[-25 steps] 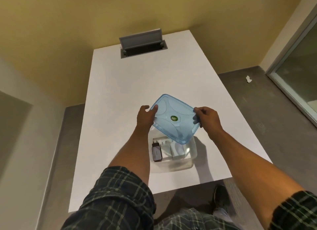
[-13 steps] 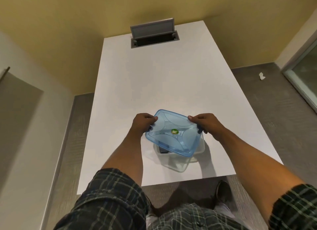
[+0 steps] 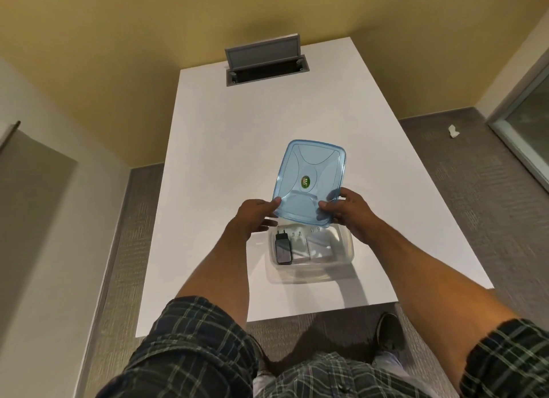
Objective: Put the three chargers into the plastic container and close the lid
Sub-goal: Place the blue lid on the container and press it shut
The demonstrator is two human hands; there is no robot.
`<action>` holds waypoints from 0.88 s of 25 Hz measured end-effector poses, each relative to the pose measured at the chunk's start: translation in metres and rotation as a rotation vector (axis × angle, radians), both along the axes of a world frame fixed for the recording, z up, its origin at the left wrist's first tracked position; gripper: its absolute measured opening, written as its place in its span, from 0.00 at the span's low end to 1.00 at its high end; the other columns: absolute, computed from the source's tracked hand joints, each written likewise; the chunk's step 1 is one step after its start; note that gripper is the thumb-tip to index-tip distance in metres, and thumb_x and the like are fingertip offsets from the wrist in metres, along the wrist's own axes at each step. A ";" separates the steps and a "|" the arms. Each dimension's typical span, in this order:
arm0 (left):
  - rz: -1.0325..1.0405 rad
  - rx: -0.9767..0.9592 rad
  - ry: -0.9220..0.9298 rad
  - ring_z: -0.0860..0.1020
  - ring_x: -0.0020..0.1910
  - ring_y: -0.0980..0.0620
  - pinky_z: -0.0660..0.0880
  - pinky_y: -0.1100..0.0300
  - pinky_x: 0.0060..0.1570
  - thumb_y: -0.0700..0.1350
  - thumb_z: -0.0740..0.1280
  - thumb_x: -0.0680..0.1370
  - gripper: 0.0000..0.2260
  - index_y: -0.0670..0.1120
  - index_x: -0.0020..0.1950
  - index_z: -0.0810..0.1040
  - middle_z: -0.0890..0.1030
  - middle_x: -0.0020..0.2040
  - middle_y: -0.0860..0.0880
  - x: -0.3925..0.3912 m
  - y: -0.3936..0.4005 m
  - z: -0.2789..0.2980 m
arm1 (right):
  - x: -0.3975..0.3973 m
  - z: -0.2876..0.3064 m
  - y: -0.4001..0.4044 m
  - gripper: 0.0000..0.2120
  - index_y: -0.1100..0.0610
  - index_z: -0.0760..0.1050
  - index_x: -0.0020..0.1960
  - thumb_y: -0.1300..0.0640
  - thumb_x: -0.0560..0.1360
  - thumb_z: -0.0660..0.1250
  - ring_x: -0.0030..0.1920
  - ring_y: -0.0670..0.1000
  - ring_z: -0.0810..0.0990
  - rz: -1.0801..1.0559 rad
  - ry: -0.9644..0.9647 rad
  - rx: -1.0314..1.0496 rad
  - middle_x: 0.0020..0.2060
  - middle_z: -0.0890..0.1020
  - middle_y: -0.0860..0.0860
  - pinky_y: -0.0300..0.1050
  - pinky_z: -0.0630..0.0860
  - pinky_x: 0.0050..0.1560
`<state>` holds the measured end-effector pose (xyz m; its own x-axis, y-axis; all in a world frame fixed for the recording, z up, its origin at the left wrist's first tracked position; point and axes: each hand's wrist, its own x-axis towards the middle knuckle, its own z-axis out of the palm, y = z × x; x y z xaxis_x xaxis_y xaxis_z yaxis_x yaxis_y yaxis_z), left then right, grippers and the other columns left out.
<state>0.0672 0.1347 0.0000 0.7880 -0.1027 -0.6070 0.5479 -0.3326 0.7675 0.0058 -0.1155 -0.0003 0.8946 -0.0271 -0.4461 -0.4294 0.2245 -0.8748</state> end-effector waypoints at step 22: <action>-0.026 0.422 -0.252 0.78 0.40 0.47 0.74 0.55 0.42 0.48 0.80 0.69 0.17 0.41 0.52 0.84 0.82 0.44 0.45 -0.012 0.019 -0.034 | -0.031 -0.022 -0.021 0.20 0.59 0.75 0.40 0.49 0.65 0.82 0.25 0.48 0.79 0.181 0.071 -0.688 0.30 0.82 0.53 0.37 0.73 0.27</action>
